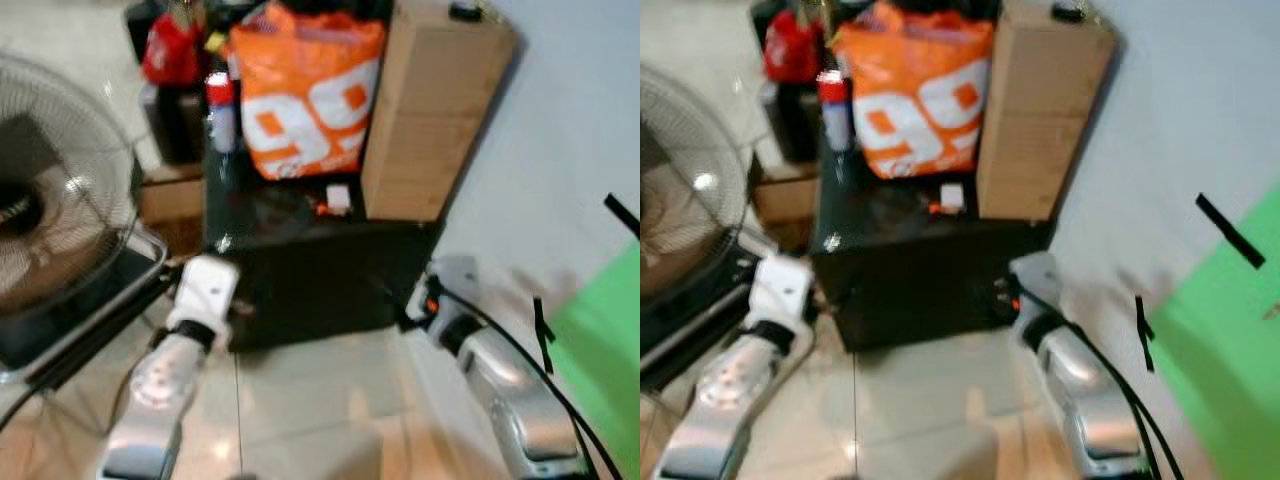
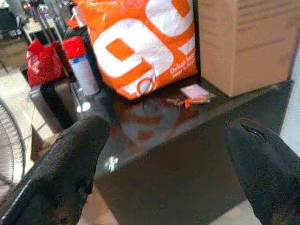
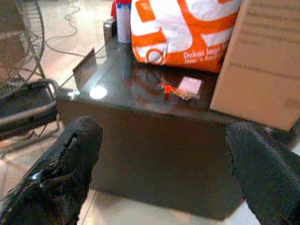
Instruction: Hang keys on a hook
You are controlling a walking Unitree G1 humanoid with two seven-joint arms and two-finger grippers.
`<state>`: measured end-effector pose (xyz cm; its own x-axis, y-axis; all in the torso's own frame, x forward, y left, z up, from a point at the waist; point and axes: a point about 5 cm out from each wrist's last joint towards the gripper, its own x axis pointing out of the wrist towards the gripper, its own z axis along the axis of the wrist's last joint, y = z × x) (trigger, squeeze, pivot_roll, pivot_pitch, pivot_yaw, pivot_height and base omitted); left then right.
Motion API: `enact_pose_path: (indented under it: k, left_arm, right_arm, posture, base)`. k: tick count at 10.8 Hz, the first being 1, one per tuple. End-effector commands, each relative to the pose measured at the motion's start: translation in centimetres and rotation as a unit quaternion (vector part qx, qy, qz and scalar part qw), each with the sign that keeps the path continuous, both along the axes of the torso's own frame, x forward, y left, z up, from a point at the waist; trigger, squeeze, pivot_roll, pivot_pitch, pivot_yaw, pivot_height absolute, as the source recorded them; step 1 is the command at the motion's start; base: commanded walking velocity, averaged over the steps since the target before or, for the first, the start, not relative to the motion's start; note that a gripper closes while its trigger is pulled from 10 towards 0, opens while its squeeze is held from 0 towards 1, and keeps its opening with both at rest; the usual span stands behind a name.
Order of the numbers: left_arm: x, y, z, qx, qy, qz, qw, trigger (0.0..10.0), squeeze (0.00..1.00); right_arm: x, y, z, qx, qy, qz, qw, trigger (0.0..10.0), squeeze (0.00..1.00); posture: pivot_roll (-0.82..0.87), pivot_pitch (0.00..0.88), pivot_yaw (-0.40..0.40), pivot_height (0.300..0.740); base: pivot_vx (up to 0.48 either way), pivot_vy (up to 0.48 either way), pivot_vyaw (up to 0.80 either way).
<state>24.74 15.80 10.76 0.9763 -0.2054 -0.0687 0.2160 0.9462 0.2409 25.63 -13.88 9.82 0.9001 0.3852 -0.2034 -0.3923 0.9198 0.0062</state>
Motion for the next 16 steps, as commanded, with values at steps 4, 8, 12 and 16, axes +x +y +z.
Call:
enact_pose_path:
  k: [4,8,12,16]
  left_arm:
    - [0.33,-0.96,0.64,-0.007,-0.012,-0.021,1.0,10.0,0.0]
    - [0.3,-0.96,0.55,-0.005,-0.01,-0.022,1.0,10.0,0.0]
    - [0.36,-1.11,0.56,-0.004,-0.011,-0.031,0.999,10.0,0.0]
    - [0.75,-1.24,0.69,0.0,-0.011,-0.052,0.999,10.0,0.0]
  right_arm:
    - [-0.18,-1.36,-0.15,-0.009,0.005,-0.027,1.0,10.0,1.0]
    - [-0.21,-1.24,-0.22,-0.022,0.005,-0.016,1.0,10.0,1.0]
    - [-0.28,-1.14,-0.26,-0.022,0.003,-0.024,0.999,10.0,1.0]
    - [-0.66,-1.13,-0.43,-0.03,0.0,-0.029,0.999,10.0,1.0]
  posture:
    - [-0.01,0.0,-0.039,0.74]
    - [-0.01,0.0,-0.04,0.74]
    - [-0.01,0.0,-0.022,0.74]
    - [-0.02,0.0,0.008,0.74]
  base:
    - [0.365,0.0,0.0]
    - [0.367,0.0,0.0]
    - [0.366,0.0,0.4]
    - [0.366,0.0,0.0]
